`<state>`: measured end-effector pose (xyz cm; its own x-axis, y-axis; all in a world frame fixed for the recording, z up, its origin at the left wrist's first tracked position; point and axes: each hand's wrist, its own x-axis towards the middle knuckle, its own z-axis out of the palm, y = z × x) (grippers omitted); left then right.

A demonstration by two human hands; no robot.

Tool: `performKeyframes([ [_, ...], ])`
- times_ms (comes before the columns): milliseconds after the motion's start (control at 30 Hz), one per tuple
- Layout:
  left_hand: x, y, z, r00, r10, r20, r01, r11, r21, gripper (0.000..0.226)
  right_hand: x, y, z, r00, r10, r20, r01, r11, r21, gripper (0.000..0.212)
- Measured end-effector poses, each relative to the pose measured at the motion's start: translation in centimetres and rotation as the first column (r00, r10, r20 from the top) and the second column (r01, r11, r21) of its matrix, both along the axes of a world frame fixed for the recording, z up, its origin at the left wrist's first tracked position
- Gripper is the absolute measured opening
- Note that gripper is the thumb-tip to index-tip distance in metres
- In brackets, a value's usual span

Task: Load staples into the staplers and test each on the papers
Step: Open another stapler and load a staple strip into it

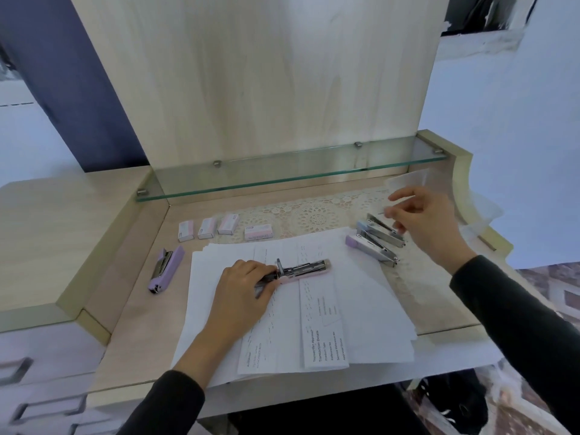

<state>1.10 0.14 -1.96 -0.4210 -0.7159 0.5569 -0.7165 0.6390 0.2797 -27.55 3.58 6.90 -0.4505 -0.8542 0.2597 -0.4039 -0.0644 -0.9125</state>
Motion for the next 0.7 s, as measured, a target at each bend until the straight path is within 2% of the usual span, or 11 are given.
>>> performKeyframes([
  [133,0.0,0.2,0.2,1.000,0.003,0.024,-0.003,1.000,0.010,0.039,-3.2,0.3,1.0,0.989,-0.086,-0.124,0.084,0.996,-0.025,0.008],
  [300,0.0,0.4,0.4,1.000,0.011,0.025,-0.011,1.000,0.027,0.040,-5.6,1.1,1.7,0.943,-0.178,-0.281,0.171,0.984,-0.048,0.007],
  [700,-0.1,0.4,0.5,1.000,0.009,0.026,-0.010,1.000,0.014,0.043,-8.6,1.0,0.9,0.857,-0.164,-0.489,0.268,0.952,0.151,0.020],
])
